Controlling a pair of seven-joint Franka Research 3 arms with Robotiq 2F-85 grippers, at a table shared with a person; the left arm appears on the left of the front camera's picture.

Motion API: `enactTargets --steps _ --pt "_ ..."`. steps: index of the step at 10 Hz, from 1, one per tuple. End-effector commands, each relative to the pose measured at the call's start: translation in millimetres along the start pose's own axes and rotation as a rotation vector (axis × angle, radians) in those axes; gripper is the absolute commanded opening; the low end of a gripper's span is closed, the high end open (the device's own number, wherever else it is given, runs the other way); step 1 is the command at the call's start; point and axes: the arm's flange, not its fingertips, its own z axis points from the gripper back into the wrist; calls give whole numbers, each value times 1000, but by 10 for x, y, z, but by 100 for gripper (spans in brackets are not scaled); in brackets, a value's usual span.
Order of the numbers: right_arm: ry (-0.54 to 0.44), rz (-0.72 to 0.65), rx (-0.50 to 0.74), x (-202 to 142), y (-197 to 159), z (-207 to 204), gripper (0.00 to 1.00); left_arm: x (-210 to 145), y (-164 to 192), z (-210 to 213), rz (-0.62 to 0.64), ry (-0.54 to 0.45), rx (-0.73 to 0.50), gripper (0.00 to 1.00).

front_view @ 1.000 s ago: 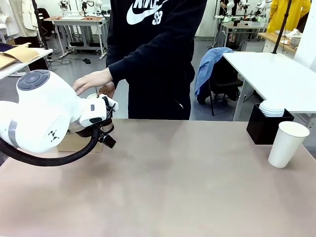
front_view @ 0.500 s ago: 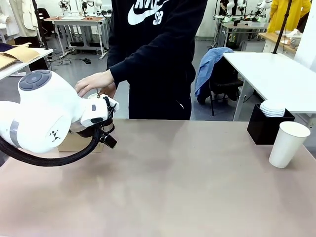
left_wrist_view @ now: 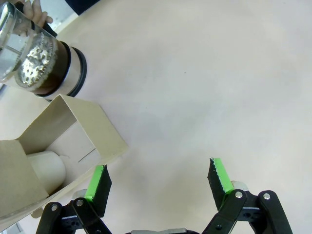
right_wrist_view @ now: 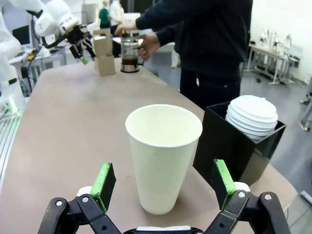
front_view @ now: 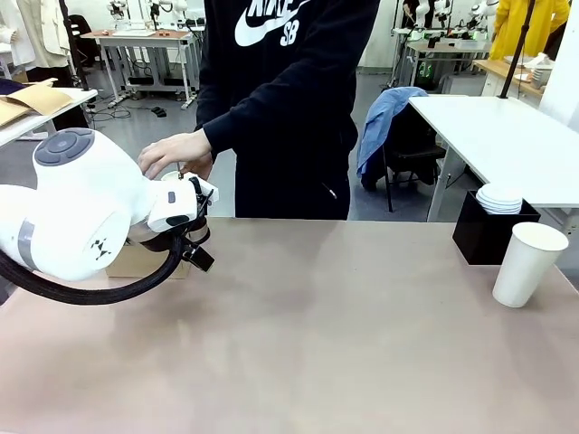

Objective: Pour a drink into a cup and package it in a carrier.
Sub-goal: Pick up the 600 ml Paper Cup and place it in the middle top area of the table.

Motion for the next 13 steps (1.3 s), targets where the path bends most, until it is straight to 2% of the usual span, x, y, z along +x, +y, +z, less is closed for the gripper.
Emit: enactTargets --steps 1,3,8,13 --pt "-32 13 71 -167 -105 -64 100 -3 8 2 2 -1 -1 100" --pt "-47 -39 112 -314 -130 -192 100 -3 8 2 2 -1 -1 100" --pt "-100 -58 87 -531 -205 -471 100 -3 8 2 2 -1 -1 100" --pt "-121 -91 143 -516 -217 -685 100 -3 8 2 2 -1 -1 100"
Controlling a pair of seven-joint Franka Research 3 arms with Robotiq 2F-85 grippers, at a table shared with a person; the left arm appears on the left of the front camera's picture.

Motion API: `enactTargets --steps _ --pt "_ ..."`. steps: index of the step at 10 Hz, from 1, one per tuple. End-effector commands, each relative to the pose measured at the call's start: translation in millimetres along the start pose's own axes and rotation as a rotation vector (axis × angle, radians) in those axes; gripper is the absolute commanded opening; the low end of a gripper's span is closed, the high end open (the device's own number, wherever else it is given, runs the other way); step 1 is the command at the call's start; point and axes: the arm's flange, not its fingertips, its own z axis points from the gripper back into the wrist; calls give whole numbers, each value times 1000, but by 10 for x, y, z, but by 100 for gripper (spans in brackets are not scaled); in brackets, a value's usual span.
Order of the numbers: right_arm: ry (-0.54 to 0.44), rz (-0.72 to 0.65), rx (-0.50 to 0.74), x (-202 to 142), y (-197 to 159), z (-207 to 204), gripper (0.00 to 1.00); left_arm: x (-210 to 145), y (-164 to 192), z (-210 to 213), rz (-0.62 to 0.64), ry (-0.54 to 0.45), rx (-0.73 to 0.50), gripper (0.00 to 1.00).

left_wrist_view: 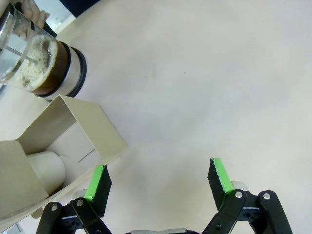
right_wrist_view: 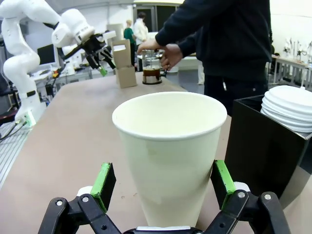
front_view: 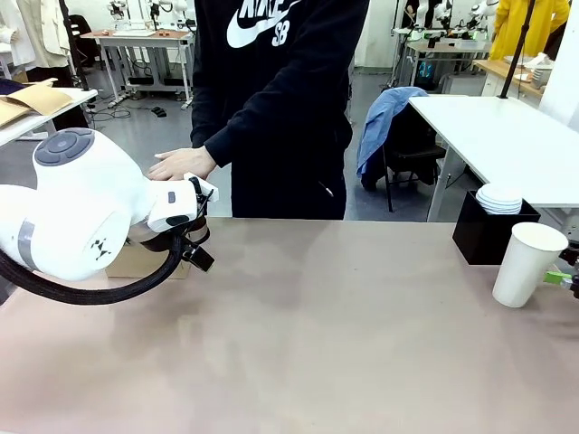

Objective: Pour a drink into a cup and package it in a carrier.
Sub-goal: Pick up the 600 ml Paper Cup and place it in the middle top area of the table.

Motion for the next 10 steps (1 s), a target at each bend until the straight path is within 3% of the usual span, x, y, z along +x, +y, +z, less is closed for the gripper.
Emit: enactTargets --steps 1,10 --pt "-9 -9 20 13 -106 -89 100 -3 8 2 2 -1 -1 100" --pt "20 -63 101 -102 -253 -449 97 -3 8 2 2 -1 -1 100"
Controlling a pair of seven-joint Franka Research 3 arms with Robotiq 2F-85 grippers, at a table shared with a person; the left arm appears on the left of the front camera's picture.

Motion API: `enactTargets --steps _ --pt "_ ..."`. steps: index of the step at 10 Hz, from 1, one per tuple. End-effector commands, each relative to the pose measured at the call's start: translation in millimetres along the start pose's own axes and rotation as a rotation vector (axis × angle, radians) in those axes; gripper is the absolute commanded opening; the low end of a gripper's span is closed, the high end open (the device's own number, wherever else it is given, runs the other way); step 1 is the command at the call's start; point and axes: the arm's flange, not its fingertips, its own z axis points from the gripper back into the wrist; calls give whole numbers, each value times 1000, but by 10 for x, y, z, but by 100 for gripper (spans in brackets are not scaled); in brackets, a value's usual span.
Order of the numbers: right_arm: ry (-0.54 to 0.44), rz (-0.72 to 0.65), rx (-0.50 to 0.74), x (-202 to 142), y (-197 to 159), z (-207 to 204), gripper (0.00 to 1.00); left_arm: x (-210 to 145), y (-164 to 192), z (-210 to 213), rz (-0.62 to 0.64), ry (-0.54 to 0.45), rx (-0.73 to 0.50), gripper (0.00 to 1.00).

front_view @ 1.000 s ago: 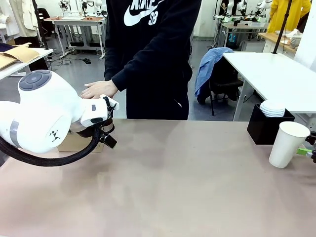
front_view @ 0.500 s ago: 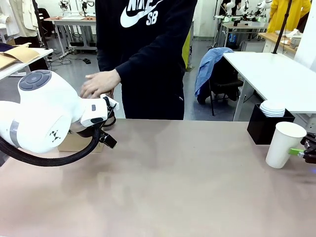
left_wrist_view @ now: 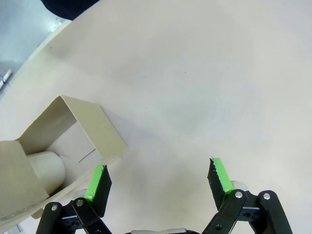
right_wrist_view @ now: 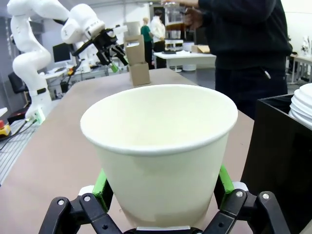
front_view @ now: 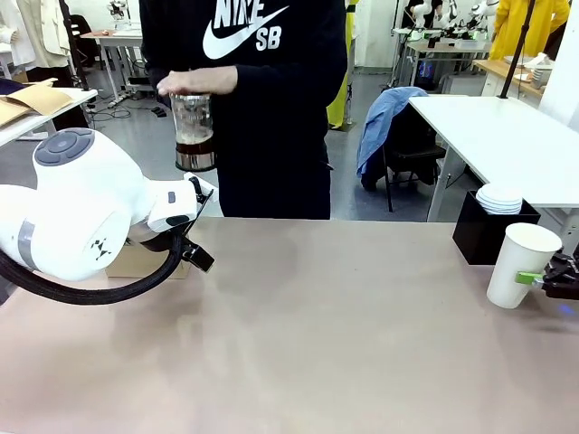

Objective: Pour a drink into a cup and package it in a carrier.
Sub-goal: Pick up the 600 ml Paper Cup and place it in the middle top area of the table.

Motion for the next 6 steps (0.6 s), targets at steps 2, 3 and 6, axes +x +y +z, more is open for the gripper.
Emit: enactTargets --steps 2,3,6 --pt "-19 -74 -5 146 7 210 81 -3 8 2 2 -1 -1 100" --pt "0 -7 3 0 -18 -2 81 -3 8 2 2 -1 -1 100" --pt "-5 -26 -3 6 -13 64 81 -3 8 2 2 -1 -1 100"
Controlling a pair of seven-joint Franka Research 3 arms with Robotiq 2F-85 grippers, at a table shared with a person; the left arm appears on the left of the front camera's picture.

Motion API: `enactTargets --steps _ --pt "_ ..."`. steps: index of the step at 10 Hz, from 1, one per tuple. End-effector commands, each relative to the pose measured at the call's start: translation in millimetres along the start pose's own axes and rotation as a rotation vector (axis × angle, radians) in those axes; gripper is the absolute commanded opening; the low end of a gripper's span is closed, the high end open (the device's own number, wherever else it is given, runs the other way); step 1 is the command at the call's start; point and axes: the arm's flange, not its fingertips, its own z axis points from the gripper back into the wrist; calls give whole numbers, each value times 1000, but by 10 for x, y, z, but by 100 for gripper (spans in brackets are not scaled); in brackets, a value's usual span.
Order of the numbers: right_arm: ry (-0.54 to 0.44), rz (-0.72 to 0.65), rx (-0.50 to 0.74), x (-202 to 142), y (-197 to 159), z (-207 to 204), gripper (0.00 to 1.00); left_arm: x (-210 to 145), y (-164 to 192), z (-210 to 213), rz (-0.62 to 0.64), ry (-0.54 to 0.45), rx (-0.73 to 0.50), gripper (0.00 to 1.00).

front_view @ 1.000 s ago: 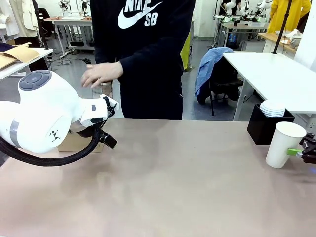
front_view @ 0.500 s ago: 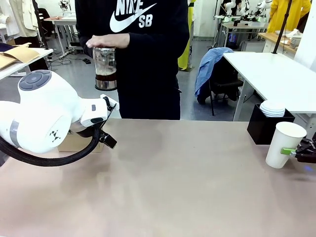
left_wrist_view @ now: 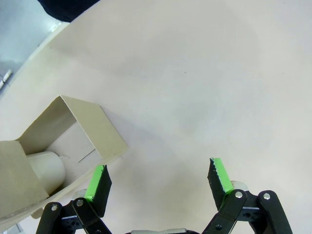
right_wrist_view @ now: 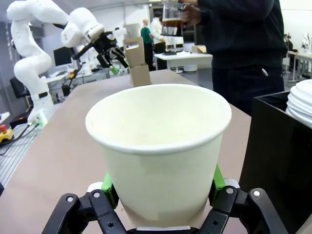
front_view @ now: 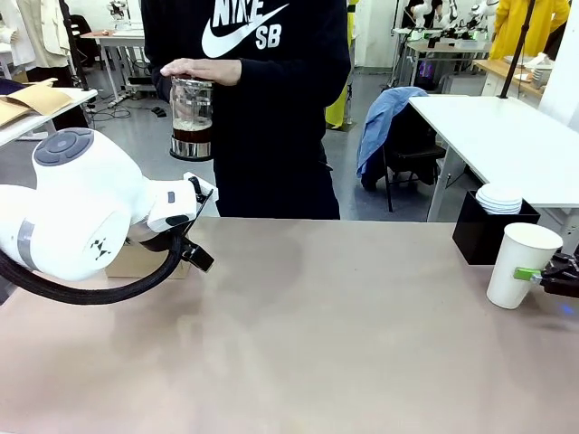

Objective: Pour a drink into a cup and package it in a carrier.
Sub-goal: Pick up the 600 ml Paper Cup and place it in the middle top area of the table.

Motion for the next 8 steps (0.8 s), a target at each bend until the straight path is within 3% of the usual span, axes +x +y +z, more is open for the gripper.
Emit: enactTargets --steps 1,5,8 --pt "-2 8 -73 220 153 -133 81 -4 7 2 2 -1 -1 100" --pt "10 -16 -264 1081 687 -883 81 -4 7 2 2 -1 -1 100" --pt "13 21 -308 1592 620 -1712 81 -4 7 2 2 -1 -1 100"
